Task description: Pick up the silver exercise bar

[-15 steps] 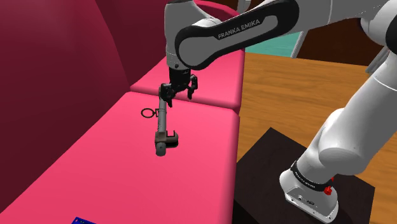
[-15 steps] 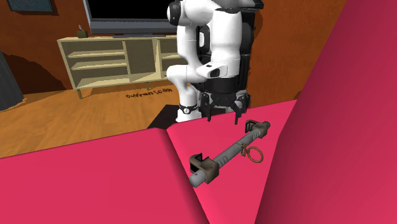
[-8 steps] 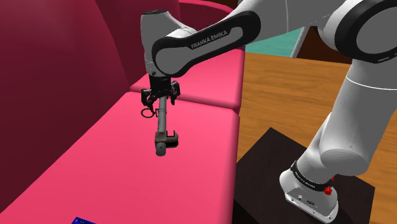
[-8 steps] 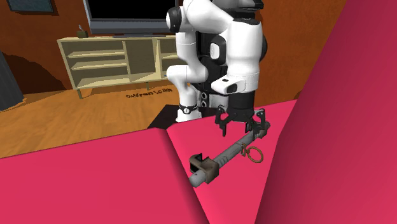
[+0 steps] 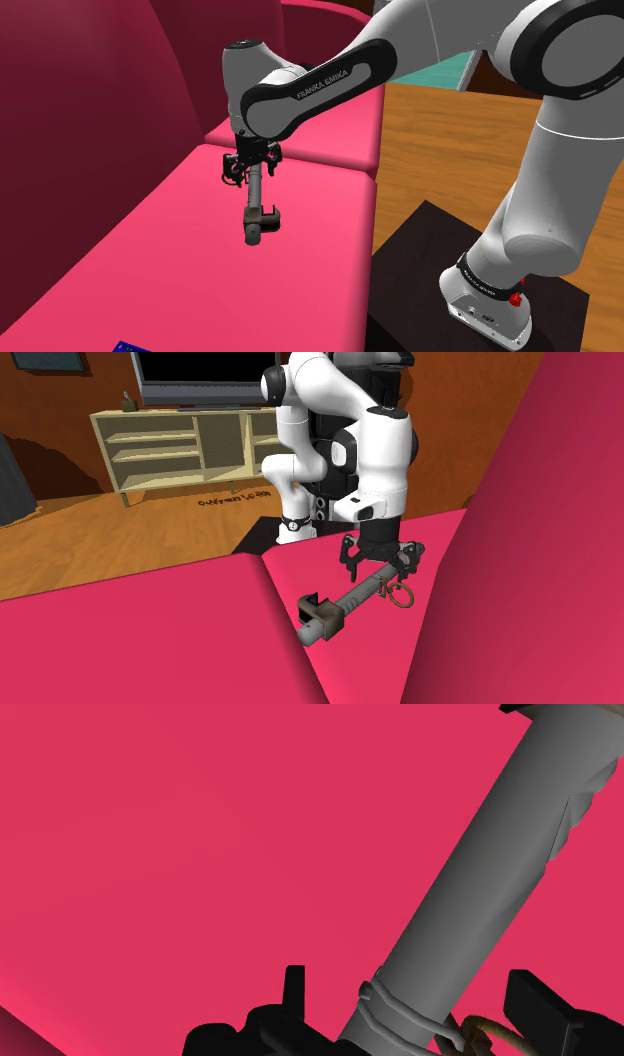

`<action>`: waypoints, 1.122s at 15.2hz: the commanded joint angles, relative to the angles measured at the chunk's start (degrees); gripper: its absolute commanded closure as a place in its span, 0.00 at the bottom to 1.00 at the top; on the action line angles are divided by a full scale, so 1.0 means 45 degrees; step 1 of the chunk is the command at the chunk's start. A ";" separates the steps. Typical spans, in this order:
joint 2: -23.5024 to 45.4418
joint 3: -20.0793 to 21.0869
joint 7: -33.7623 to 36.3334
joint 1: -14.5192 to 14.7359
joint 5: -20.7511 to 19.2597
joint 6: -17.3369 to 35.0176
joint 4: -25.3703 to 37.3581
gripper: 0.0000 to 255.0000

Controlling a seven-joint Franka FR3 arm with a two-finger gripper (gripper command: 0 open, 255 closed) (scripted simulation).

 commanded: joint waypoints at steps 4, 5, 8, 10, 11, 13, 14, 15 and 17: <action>0.0023 -0.0005 0.0003 0.0000 -0.0012 0.0060 -0.0031 1.00; 0.0018 -0.0004 0.0003 0.0000 -0.0010 0.0057 -0.0032 1.00; 0.0015 -0.0004 0.0003 0.0000 -0.0009 0.0064 -0.0042 1.00; 0.0039 -0.0007 -0.0001 -0.0001 -0.0016 0.0042 0.0004 1.00; -0.0030 0.0003 -0.0022 -0.0008 0.0018 -0.0110 0.0090 1.00; -0.0159 0.0020 -0.0059 -0.0022 0.0079 -0.0416 0.0276 1.00; -0.0220 0.0028 -0.0076 -0.0028 0.0108 -0.0570 0.0373 1.00; -0.0279 0.0036 -0.0093 -0.0034 0.0136 -0.0725 0.0473 1.00; -0.0389 0.0050 -0.0125 -0.0043 0.0187 -0.1036 0.0681 1.00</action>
